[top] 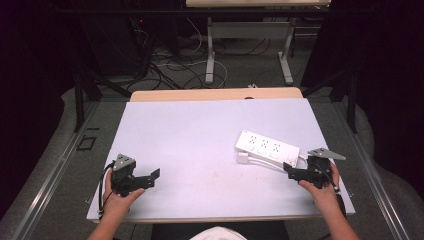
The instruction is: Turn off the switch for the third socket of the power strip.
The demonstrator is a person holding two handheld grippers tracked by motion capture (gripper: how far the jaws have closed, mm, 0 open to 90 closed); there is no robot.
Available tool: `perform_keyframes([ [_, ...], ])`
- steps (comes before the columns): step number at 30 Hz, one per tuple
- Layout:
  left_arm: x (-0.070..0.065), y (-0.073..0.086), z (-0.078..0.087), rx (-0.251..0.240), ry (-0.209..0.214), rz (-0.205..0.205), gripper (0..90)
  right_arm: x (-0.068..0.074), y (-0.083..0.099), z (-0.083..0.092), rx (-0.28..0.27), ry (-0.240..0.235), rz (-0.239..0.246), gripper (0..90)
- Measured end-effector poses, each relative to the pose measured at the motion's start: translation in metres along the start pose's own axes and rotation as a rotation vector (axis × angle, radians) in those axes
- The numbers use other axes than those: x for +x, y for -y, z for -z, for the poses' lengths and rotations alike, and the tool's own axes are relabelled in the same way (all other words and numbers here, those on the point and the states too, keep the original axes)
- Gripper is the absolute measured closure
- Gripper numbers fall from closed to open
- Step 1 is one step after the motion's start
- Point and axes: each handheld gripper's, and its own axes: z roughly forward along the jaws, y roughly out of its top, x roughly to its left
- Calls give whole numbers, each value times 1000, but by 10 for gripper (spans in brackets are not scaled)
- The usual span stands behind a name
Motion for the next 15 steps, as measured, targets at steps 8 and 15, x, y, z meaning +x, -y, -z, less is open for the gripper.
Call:
perform_keyframes([
  [8, 0, 0, 0, 0, -1, -8, 23, -5, 2, -3, 6, 8, -6, 4],
  [15, 0, 0, -1, 3, -1, -11, 23, -8, 3, -4, 6, 15, -14, 4],
])
